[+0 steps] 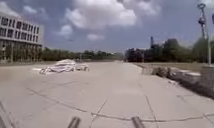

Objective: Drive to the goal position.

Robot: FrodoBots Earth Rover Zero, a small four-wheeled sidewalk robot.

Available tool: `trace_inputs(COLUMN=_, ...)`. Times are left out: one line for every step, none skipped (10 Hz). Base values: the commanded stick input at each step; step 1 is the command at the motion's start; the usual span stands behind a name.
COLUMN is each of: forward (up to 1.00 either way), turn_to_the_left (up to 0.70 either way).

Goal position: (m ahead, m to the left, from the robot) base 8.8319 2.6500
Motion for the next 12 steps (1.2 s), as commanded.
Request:
trace_inputs(forward=0.70, turn_to_the_left=0.00)
trace_inputs(forward=0.70, turn_to_the_left=0.00)
trace_inputs(forward=0.70, turn_to_the_left=0.00)
trace_inputs(forward=0.70, turn_to_the_left=0.00)
trace_inputs(forward=0.70, turn_to_the_left=0.00)
trace_inputs(forward=0.70, turn_to_the_left=0.00)
trace_inputs(forward=0.70, turn_to_the_left=0.00)
trace_inputs(forward=0.70, turn_to_the_left=0.00)
trace_inputs(forward=0.70, turn_to_the_left=0.00)
trace_inputs(forward=0.70, turn_to_the_left=0.00)
trace_inputs(forward=0.70, turn_to_the_left=0.00)
trace_inputs(forward=0.70, turn_to_the_left=0.00)
